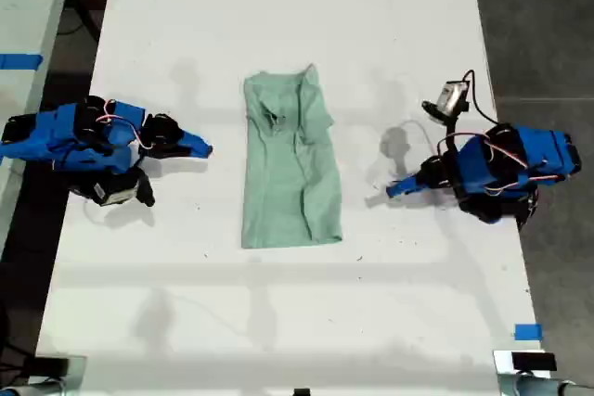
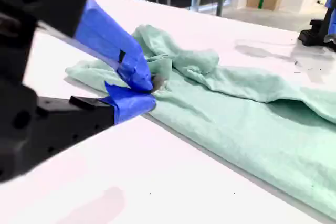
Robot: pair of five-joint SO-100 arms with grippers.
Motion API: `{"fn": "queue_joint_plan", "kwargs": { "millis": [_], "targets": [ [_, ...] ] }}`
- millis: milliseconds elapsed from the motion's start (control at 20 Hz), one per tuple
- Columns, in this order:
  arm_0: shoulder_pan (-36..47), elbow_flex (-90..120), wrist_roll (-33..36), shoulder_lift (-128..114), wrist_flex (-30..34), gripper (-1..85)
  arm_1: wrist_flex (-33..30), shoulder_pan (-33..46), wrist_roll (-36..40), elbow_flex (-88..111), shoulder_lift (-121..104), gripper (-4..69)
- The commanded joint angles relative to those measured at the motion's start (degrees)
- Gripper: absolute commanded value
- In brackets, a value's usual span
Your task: Fold t shirt
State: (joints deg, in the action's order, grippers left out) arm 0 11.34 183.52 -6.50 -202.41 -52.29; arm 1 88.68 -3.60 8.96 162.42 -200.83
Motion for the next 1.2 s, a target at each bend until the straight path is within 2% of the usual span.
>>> {"fn": "queue_joint_plan", "kwargs": {
  "millis": [0,250,650,750,850,900,950,1000,1050,1100,1150],
  "targets": [
    [-0.97,1.14,0.09,-0.35,0.0,-0.1,-8.17,9.32,10.55,13.8,0.18,4.9],
    [0.09,1.05,-1.32,-0.35,0.26,-0.1,-8.26,9.67,10.63,13.8,0.26,4.7],
    [-3.16,-7.56,-8.35,0.35,-0.88,-0.2,-8.26,9.93,10.81,13.8,0.26,4.6],
    [-5.45,-11.6,-11.25,8.88,0.79,-0.2,-8.26,9.84,10.72,13.89,0.26,4.6],
    [-8.88,-24.79,-13.62,32.26,2.9,-0.2,-8.26,10.11,10.9,13.89,0.26,4.6],
    [-10.72,-37.09,-14.06,49.31,-0.44,-0.2,-8.26,10.11,10.9,13.89,0.26,4.6],
    [-11.78,-52.38,-13.89,66.09,-7.38,-0.2,-8.26,10.11,10.9,13.89,0.26,4.5],
    [-13.01,-66.88,-12.57,80.6,-14.33,3.7,-8.26,10.02,10.9,13.89,0.26,4.5],
    [-14.24,-79.01,-7.03,91.49,-17.49,12.0,-8.26,9.93,10.9,13.89,0.26,4.4],
    [-15.91,-88.59,-2.2,100.37,-19.42,14.8,-8.26,9.76,10.9,13.89,0.26,4.3],
    [-17.84,-95.98,-0.7,107.05,-21.8,17.1,-8.26,9.49,10.9,13.89,0.26,4.3]
  ]
}}
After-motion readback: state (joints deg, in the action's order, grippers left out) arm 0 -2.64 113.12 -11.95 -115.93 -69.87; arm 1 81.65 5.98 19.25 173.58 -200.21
